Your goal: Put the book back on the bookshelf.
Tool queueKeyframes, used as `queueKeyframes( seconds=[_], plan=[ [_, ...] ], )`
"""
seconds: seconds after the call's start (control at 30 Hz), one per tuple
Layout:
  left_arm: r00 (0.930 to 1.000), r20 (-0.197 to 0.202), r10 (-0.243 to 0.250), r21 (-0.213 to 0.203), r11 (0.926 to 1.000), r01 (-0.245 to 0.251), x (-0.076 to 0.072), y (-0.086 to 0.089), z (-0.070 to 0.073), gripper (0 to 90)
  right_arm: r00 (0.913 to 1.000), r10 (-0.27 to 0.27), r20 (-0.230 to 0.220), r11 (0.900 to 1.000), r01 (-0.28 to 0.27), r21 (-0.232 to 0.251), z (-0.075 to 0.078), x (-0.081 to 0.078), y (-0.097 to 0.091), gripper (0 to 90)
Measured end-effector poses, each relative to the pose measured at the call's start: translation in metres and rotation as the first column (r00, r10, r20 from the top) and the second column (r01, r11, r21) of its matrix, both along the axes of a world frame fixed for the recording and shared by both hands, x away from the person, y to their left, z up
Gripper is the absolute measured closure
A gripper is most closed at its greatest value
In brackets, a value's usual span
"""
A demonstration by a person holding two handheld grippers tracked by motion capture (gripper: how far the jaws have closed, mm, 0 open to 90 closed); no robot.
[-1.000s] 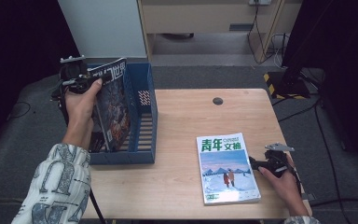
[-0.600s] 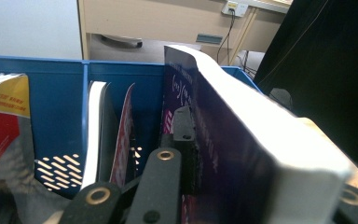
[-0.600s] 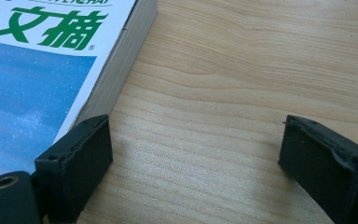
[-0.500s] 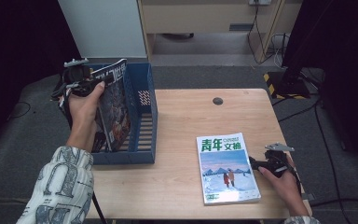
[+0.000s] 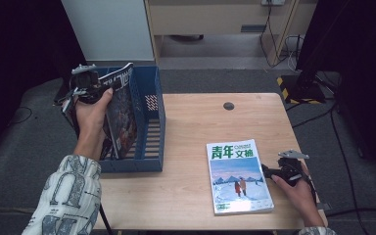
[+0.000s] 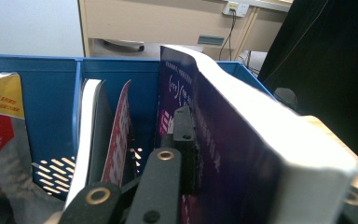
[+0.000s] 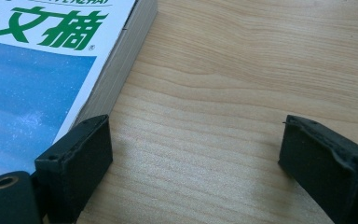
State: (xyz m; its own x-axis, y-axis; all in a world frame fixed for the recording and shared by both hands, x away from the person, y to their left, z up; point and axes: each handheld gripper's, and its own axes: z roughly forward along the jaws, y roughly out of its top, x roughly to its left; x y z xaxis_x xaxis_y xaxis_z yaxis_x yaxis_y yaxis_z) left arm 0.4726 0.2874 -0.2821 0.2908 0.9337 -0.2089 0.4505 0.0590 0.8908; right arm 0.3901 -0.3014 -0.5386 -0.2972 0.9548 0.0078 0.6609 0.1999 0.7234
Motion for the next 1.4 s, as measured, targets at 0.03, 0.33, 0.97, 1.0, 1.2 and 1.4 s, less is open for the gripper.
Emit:
queueKeyframes(
  seconds=[0.03, 0.33, 0.97, 1.0, 1.2, 1.4],
  plan=[
    [1.0000, -0.001, -0.001, 0.002, 1.0000, 0.001, 0.000, -0.001, 0.000, 82.0, 1.0000, 0.003, 0.003, 1.0000, -0.003, -0.003, 0.000, 0.000, 0.000, 9.6],
    [1.0000, -0.001, 0.004, -0.008, 1.0000, -0.004, -0.003, -0.001, -0.009, 82.0, 1.0000, 0.002, 0.002, 1.0000, -0.002, -0.003, 0.000, 0.000, 0.000, 9.6],
    [0.9997, 0.024, 0.002, -0.008, 1.0000, -0.001, -0.005, 0.000, -0.017, 82.0, 1.0000, 0.002, 0.001, 1.0000, -0.002, -0.002, 0.000, 0.000, 0.000, 9.6],
    [0.9998, 0.020, 0.002, -0.003, 1.0000, -0.002, -0.006, 0.000, -0.017, 82.0, 1.0000, 0.002, 0.001, 1.0000, -0.002, -0.001, 0.000, 0.000, 0.000, 9.6],
    [0.9989, 0.045, 0.009, -0.017, 0.9998, -0.009, -0.008, 0.000, -0.023, 82.0, 1.0000, 0.002, 0.000, 1.0000, -0.002, -0.001, 0.000, 0.000, 0.000, 9.6],
    [0.9986, 0.052, 0.009, -0.008, 0.9999, -0.009, -0.007, 0.000, -0.021, 82.1, 1.0000, 0.002, 0.000, 1.0000, -0.002, -0.001, 0.000, 0.000, 0.000, 9.6]
  ],
)
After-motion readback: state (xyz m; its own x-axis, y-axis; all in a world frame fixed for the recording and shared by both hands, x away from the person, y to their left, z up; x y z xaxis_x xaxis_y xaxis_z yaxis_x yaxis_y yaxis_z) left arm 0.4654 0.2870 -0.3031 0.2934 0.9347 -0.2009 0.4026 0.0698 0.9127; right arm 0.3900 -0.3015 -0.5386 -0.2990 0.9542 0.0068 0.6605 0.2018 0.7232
